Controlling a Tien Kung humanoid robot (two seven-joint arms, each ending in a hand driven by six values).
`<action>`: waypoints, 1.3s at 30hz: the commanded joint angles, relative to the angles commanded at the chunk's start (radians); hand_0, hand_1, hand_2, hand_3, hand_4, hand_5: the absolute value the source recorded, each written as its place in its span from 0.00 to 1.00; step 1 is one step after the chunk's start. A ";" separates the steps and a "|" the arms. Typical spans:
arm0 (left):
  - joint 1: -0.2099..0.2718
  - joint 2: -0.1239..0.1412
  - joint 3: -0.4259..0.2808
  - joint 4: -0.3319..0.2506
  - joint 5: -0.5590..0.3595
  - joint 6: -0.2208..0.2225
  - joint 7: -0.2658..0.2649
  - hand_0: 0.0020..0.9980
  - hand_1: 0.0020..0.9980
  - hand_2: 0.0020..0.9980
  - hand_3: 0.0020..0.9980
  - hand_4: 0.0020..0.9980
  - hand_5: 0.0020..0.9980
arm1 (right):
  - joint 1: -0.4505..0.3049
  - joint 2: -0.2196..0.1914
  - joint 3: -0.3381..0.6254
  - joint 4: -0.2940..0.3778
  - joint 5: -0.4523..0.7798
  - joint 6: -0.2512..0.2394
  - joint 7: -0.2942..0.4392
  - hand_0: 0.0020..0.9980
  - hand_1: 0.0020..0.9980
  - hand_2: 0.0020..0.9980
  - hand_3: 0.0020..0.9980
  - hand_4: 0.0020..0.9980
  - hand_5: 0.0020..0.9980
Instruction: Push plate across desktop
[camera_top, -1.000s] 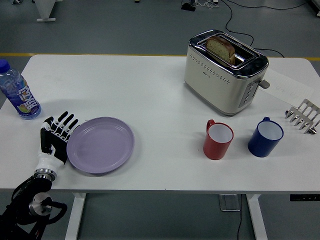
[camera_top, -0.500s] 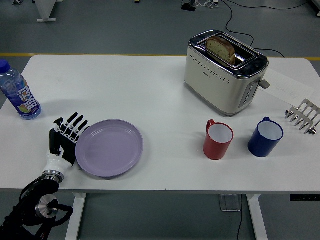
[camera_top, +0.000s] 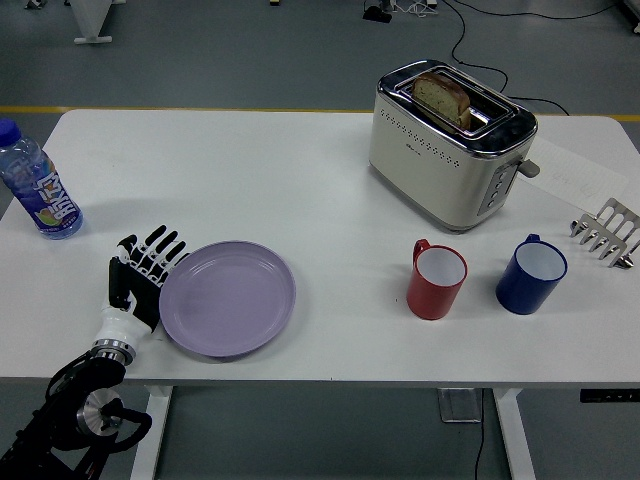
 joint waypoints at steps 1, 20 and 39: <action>0.000 0.000 0.005 -0.001 -0.001 -0.001 0.002 0.74 0.76 0.76 0.70 0.51 1.00 | 0.000 0.000 0.000 0.000 0.001 0.000 0.000 0.61 0.57 0.70 0.68 0.38 0.64; -0.031 0.000 0.105 0.003 -0.021 -0.006 0.009 0.74 0.76 0.75 0.70 0.50 1.00 | 0.006 0.000 0.000 0.000 -0.001 0.001 0.002 0.60 0.57 0.70 0.68 0.38 0.63; -0.076 0.000 0.176 0.013 -0.037 -0.008 0.011 0.74 0.76 0.75 0.70 0.50 1.00 | 0.013 -0.005 0.003 0.000 -0.012 0.001 0.001 0.61 0.57 0.70 0.68 0.39 0.63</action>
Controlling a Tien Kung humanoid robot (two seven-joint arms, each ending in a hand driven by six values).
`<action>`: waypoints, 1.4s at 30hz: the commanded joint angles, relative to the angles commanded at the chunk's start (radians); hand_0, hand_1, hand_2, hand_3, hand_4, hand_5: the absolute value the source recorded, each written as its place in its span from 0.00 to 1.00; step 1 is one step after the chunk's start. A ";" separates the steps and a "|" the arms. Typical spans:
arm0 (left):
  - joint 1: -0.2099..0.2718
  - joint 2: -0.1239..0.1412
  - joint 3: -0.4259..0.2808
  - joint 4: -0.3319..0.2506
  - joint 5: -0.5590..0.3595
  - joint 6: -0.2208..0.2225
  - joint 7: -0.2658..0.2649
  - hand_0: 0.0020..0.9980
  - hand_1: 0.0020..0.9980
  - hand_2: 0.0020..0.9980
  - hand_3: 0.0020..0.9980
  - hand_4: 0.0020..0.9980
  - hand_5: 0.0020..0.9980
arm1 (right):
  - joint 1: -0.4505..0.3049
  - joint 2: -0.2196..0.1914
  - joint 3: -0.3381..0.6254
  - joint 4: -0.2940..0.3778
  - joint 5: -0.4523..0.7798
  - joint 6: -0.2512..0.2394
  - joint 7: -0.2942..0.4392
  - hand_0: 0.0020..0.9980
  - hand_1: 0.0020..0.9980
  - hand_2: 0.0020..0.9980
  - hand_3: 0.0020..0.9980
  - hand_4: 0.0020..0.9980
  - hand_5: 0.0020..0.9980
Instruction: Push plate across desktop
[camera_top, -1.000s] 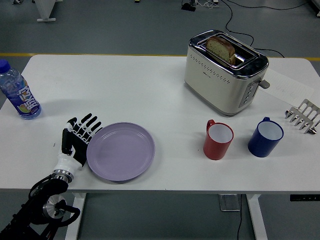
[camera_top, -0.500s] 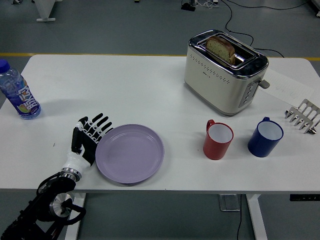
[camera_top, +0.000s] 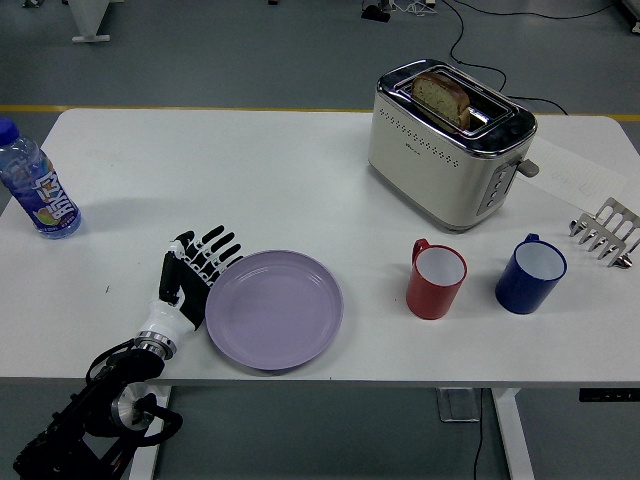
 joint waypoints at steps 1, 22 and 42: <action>0.000 0.000 0.000 0.000 0.000 0.000 0.000 0.74 0.76 0.75 0.70 0.50 1.00 | 0.000 0.000 0.000 0.000 0.000 0.000 0.000 0.61 0.57 0.70 0.68 0.39 0.63; -0.020 0.000 0.051 0.000 -0.017 -0.001 -0.001 0.73 0.75 0.75 0.70 0.50 1.00 | 0.003 -0.001 0.014 0.001 -0.019 -0.007 -0.004 0.61 0.57 0.69 0.67 0.40 0.62; -0.068 0.000 -0.046 -0.009 -0.011 0.013 -0.002 0.74 0.75 0.75 0.70 0.50 1.00 | -0.002 -0.002 0.030 0.003 -0.040 -0.013 -0.010 0.61 0.56 0.69 0.67 0.40 0.61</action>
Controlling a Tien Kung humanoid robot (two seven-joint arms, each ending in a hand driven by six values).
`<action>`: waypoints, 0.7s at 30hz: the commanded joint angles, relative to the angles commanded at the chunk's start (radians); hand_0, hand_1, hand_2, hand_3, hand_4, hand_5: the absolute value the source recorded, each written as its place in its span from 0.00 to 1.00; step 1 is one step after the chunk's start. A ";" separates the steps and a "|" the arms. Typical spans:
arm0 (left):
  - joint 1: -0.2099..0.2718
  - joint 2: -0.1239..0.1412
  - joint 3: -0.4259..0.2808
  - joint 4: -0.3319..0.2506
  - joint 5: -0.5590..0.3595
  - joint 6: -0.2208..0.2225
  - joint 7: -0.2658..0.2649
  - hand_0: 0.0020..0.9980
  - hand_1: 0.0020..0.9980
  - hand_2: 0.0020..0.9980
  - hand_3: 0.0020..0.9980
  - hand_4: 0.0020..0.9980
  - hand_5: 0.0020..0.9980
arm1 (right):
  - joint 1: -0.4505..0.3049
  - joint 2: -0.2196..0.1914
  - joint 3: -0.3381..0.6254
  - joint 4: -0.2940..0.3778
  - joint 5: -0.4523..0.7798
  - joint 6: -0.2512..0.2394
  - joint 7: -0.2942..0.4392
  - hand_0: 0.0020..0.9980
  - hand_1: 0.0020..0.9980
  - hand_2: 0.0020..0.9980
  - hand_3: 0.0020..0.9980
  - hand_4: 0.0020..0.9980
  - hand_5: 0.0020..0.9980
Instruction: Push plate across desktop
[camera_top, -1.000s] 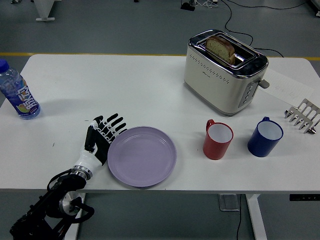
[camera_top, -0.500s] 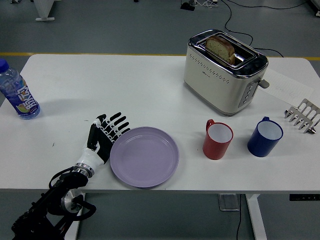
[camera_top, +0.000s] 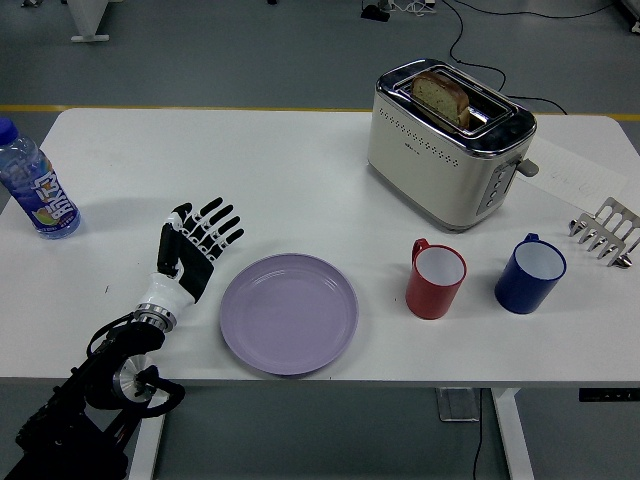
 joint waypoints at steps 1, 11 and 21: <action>0.002 0.000 -0.013 -0.006 0.003 0.003 0.003 0.74 0.75 0.75 0.70 0.50 1.00 | -0.001 0.000 0.000 0.000 0.001 0.000 0.000 0.61 0.56 0.69 0.67 0.40 0.61; 0.046 0.057 -0.140 -0.083 0.038 0.011 0.030 0.74 0.74 0.73 0.69 0.50 1.00 | -0.009 -0.001 -0.012 -0.003 0.022 0.005 0.009 0.61 0.56 0.69 0.67 0.40 0.61; 0.095 0.150 -0.277 -0.143 0.053 0.009 0.070 0.74 0.74 0.73 0.70 0.50 1.00 | -0.009 0.000 -0.027 -0.006 0.050 0.015 0.017 0.61 0.56 0.69 0.67 0.40 0.61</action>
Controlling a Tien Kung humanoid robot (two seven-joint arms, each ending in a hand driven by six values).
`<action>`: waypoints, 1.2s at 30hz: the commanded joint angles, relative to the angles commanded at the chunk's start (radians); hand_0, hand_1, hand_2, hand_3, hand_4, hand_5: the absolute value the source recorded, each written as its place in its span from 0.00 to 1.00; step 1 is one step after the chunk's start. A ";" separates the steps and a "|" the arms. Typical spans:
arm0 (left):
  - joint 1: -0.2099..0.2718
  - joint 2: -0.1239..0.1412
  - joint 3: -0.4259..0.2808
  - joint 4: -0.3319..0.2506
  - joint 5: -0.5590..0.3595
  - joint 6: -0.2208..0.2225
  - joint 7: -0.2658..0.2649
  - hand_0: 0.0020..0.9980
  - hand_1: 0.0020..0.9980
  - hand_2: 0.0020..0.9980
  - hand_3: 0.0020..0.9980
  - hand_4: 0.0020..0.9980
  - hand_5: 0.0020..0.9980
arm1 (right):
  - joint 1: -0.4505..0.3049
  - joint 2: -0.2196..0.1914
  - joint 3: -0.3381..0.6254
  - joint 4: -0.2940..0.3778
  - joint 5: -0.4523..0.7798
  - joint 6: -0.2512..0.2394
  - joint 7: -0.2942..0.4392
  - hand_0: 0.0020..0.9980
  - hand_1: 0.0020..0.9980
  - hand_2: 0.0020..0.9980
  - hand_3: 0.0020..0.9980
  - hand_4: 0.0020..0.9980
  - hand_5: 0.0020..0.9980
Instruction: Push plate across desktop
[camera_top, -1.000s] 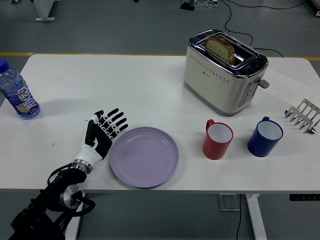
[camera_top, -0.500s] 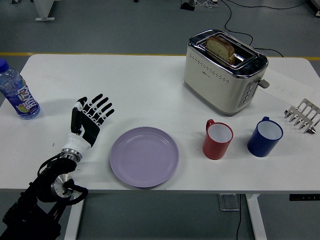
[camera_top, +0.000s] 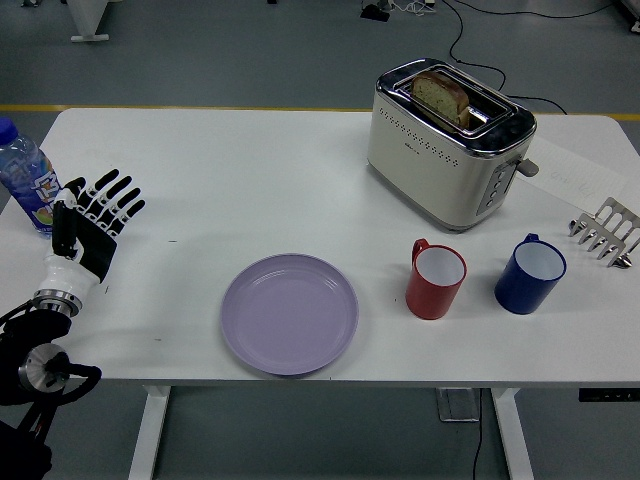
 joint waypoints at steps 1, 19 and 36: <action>0.001 0.004 -0.017 0.001 -0.007 0.001 0.011 0.74 0.74 0.73 0.70 0.50 1.00 | 0.001 0.000 -0.001 0.000 0.002 0.001 0.000 0.61 0.56 0.69 0.67 0.40 0.61; 0.045 0.090 -0.140 0.036 -0.055 -0.008 0.054 0.74 0.74 0.73 0.70 0.50 1.00 | -0.001 0.000 -0.006 -0.001 0.012 0.002 0.003 0.61 0.56 0.69 0.67 0.40 0.61; 0.062 0.095 -0.174 0.037 -0.055 -0.022 0.063 0.73 0.74 0.73 0.71 0.50 1.00 | 0.001 0.000 -0.013 -0.003 0.024 0.006 0.008 0.61 0.56 0.69 0.66 0.40 0.61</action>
